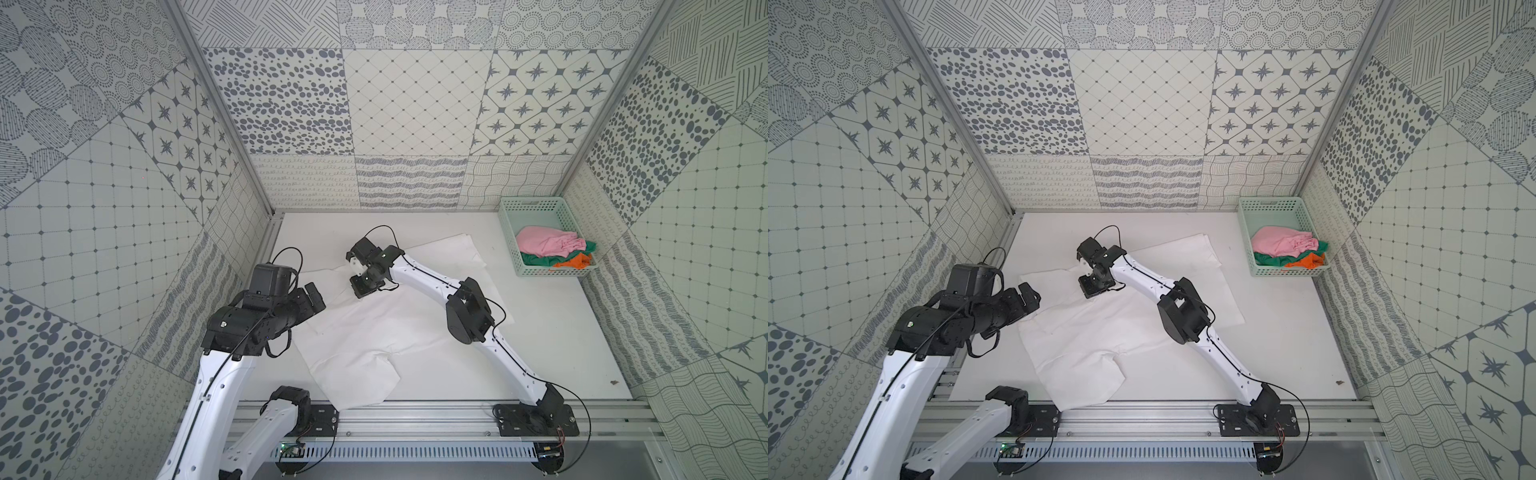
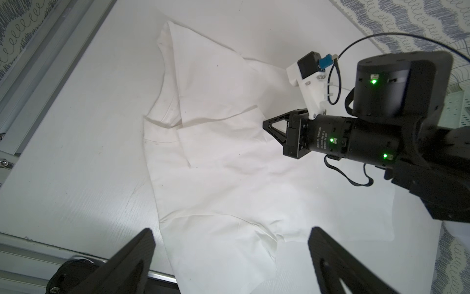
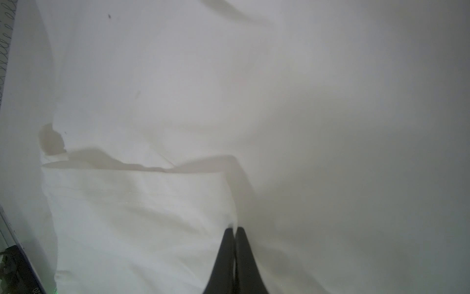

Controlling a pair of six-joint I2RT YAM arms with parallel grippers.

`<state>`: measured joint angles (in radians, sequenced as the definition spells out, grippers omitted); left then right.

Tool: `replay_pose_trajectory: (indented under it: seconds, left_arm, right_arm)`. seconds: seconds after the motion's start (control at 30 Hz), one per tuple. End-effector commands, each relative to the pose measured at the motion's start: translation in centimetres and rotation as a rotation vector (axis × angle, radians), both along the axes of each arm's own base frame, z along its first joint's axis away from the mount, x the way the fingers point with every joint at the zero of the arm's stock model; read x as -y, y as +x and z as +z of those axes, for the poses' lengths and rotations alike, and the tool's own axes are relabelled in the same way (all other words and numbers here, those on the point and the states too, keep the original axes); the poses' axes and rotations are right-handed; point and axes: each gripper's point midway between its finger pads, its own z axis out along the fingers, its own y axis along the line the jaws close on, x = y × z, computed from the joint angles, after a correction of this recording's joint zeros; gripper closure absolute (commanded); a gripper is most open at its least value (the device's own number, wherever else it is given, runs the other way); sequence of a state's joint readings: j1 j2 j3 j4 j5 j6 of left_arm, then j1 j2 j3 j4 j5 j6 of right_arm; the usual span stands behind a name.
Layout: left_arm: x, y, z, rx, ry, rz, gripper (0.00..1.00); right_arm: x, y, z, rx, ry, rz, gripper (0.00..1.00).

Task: Fold and stack t-shirts
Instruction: Smooth out the T-shirt at the center of the board.

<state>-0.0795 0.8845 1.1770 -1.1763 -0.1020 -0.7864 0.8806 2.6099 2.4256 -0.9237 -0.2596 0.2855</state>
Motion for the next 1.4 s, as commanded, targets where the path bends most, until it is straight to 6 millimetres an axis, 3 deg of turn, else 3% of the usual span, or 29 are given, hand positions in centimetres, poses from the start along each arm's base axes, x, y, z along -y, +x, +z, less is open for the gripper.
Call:
replay_pose_trajectory:
  seconds: [0.0,0.3,0.67,1.37]
  left_arm:
    - [0.5,0.1,-0.3,-0.002,-0.03,-0.008,0.02]
    - [0.8,0.3,-1.3,-0.017,-0.045,-0.02,0.02]
    - [0.9,0.2,-1.5,-0.022,-0.044,-0.027,0.02]
    - [0.7,0.0,-1.1,-0.025,-0.037,-0.022,0.02]
  right_arm:
    - [-0.7,-0.2,4.4,0.064,0.061,0.014,1.0]
    - [0.4,-2.3,6.0,0.065,0.045,0.05,0.97]
    - [2.5,-5.7,3.7,-0.002,-0.024,0.101,0.84]
    - [0.2,-3.2,4.2,0.041,0.029,0.098,0.81]
